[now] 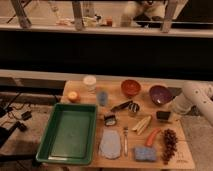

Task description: Place eraser in table surface

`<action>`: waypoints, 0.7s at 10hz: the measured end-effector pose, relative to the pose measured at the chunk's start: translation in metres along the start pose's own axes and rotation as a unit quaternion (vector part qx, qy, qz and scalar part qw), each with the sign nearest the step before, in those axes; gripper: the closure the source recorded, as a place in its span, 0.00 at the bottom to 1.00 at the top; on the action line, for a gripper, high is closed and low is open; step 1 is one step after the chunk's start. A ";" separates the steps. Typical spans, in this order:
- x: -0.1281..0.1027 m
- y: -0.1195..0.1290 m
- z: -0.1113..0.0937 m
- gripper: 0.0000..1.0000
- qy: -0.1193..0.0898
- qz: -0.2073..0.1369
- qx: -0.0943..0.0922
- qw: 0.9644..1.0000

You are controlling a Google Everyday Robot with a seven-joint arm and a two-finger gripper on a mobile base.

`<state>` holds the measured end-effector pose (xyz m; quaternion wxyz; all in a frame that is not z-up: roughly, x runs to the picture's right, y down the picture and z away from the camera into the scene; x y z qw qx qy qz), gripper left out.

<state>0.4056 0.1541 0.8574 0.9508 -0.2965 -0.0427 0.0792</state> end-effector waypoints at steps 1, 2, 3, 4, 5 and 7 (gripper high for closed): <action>0.001 0.000 0.000 0.28 0.000 0.001 0.000 1.000; 0.001 0.001 0.000 0.21 0.000 0.001 0.000 1.000; 0.001 0.000 0.000 0.20 0.000 0.001 0.000 1.000; 0.000 0.000 0.000 0.20 0.000 0.000 0.000 1.000; 0.000 0.000 0.000 0.20 0.000 0.000 0.000 1.000; 0.001 0.001 0.000 0.20 0.000 0.001 0.000 1.000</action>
